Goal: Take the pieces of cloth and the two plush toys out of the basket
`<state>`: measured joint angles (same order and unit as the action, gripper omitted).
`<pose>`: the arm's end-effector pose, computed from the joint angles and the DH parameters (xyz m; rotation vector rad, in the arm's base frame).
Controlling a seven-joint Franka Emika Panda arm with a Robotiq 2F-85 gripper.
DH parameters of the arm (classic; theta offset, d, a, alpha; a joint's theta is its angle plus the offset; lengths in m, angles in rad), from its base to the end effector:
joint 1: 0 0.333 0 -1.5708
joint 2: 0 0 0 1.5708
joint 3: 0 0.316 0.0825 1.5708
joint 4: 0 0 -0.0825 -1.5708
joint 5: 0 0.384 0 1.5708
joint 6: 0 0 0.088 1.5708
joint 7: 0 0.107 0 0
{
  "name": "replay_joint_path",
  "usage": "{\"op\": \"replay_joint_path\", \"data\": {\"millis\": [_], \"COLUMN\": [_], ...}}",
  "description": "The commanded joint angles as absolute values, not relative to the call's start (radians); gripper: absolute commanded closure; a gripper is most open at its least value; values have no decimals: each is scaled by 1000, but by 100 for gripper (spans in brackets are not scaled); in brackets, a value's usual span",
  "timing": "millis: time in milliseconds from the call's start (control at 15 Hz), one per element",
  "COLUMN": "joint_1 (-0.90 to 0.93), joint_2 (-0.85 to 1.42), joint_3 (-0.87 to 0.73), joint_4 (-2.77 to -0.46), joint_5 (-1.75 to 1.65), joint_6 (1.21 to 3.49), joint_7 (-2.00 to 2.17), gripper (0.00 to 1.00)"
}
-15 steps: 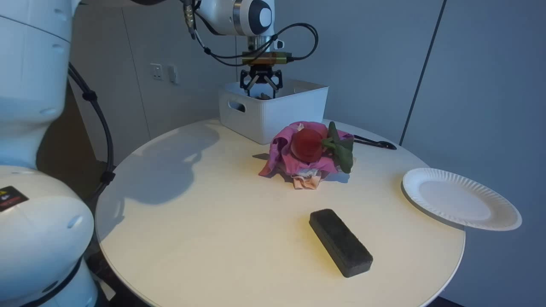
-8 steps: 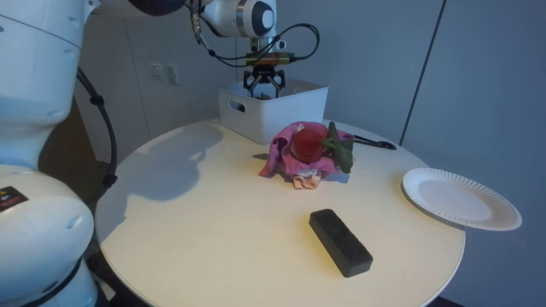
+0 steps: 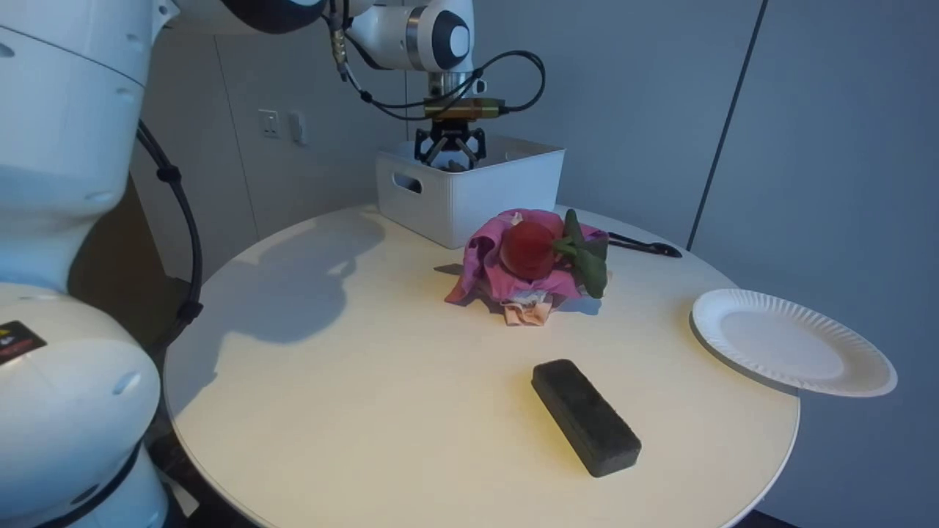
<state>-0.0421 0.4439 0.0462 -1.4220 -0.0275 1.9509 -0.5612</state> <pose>0.6983 -0.0044 0.4513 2.9845 0.8729 0.1252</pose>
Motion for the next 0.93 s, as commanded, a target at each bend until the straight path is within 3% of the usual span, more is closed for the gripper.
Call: {"op": "replay_joint_path", "data": {"millis": [0,800,867], "joint_1": [-83,-33,-27], "joint_2": [496,750,769], "joint_3": [105,151,152], "joint_4": [-1367,-1125,-1107], "joint_5": [44,70,70], "joint_6": [1927,1855,1840], "joint_7": [-748,-1044,-1046], "gripper": [0,0,14]}}
